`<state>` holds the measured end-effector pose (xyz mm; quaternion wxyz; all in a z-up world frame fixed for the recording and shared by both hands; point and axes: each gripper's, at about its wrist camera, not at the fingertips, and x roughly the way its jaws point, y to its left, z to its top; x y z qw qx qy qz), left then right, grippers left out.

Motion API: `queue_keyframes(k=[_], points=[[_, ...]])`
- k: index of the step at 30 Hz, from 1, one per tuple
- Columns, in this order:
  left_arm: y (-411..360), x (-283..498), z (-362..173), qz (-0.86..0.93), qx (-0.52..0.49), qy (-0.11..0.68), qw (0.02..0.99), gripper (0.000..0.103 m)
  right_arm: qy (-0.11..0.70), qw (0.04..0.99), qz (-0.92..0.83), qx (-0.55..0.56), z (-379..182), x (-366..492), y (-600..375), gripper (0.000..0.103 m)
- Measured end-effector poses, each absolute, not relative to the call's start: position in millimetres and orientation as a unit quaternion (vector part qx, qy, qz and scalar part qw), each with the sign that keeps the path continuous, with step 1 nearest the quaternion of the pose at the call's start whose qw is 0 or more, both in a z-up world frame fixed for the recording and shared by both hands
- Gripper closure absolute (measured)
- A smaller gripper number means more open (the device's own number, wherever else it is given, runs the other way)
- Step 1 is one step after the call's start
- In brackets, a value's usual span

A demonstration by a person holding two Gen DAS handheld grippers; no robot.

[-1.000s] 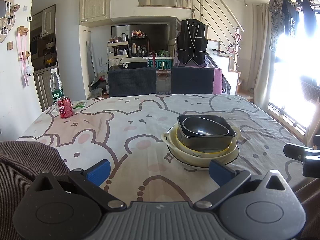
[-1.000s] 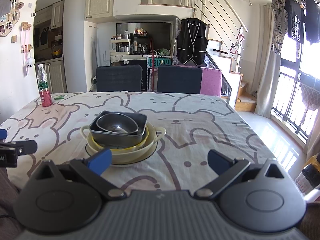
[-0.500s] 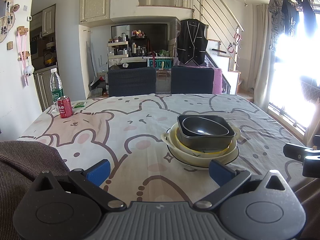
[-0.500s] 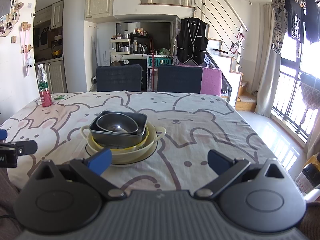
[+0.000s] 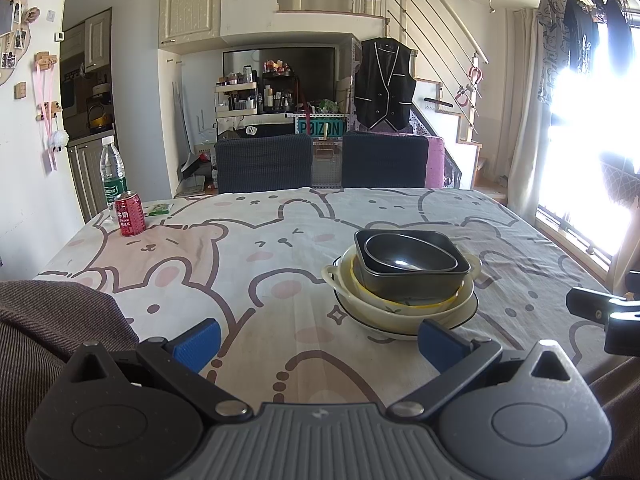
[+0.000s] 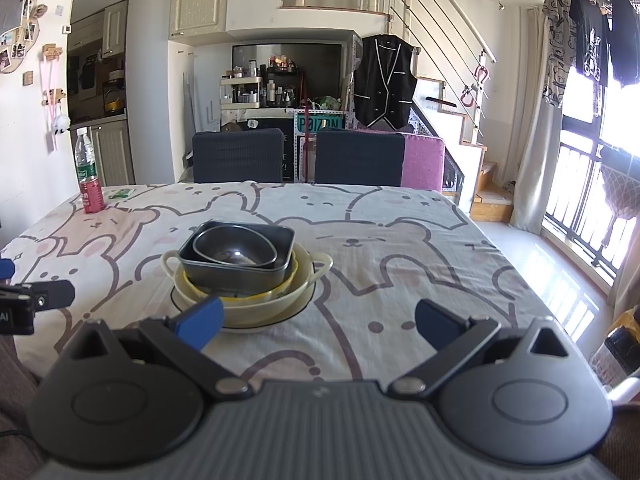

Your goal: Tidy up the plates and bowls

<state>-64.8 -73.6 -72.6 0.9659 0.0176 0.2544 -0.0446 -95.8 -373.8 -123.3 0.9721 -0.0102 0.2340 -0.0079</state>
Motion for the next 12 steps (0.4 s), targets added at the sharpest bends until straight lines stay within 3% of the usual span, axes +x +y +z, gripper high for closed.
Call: queue_keyframes(k=[12], points=[[-75.2,-64.1,-73.0,-0.043,0.017,0.254,0.966,0.0,0.234,0.972,-0.008,-0.01,-123.0,-96.1,-373.5,0.0]])
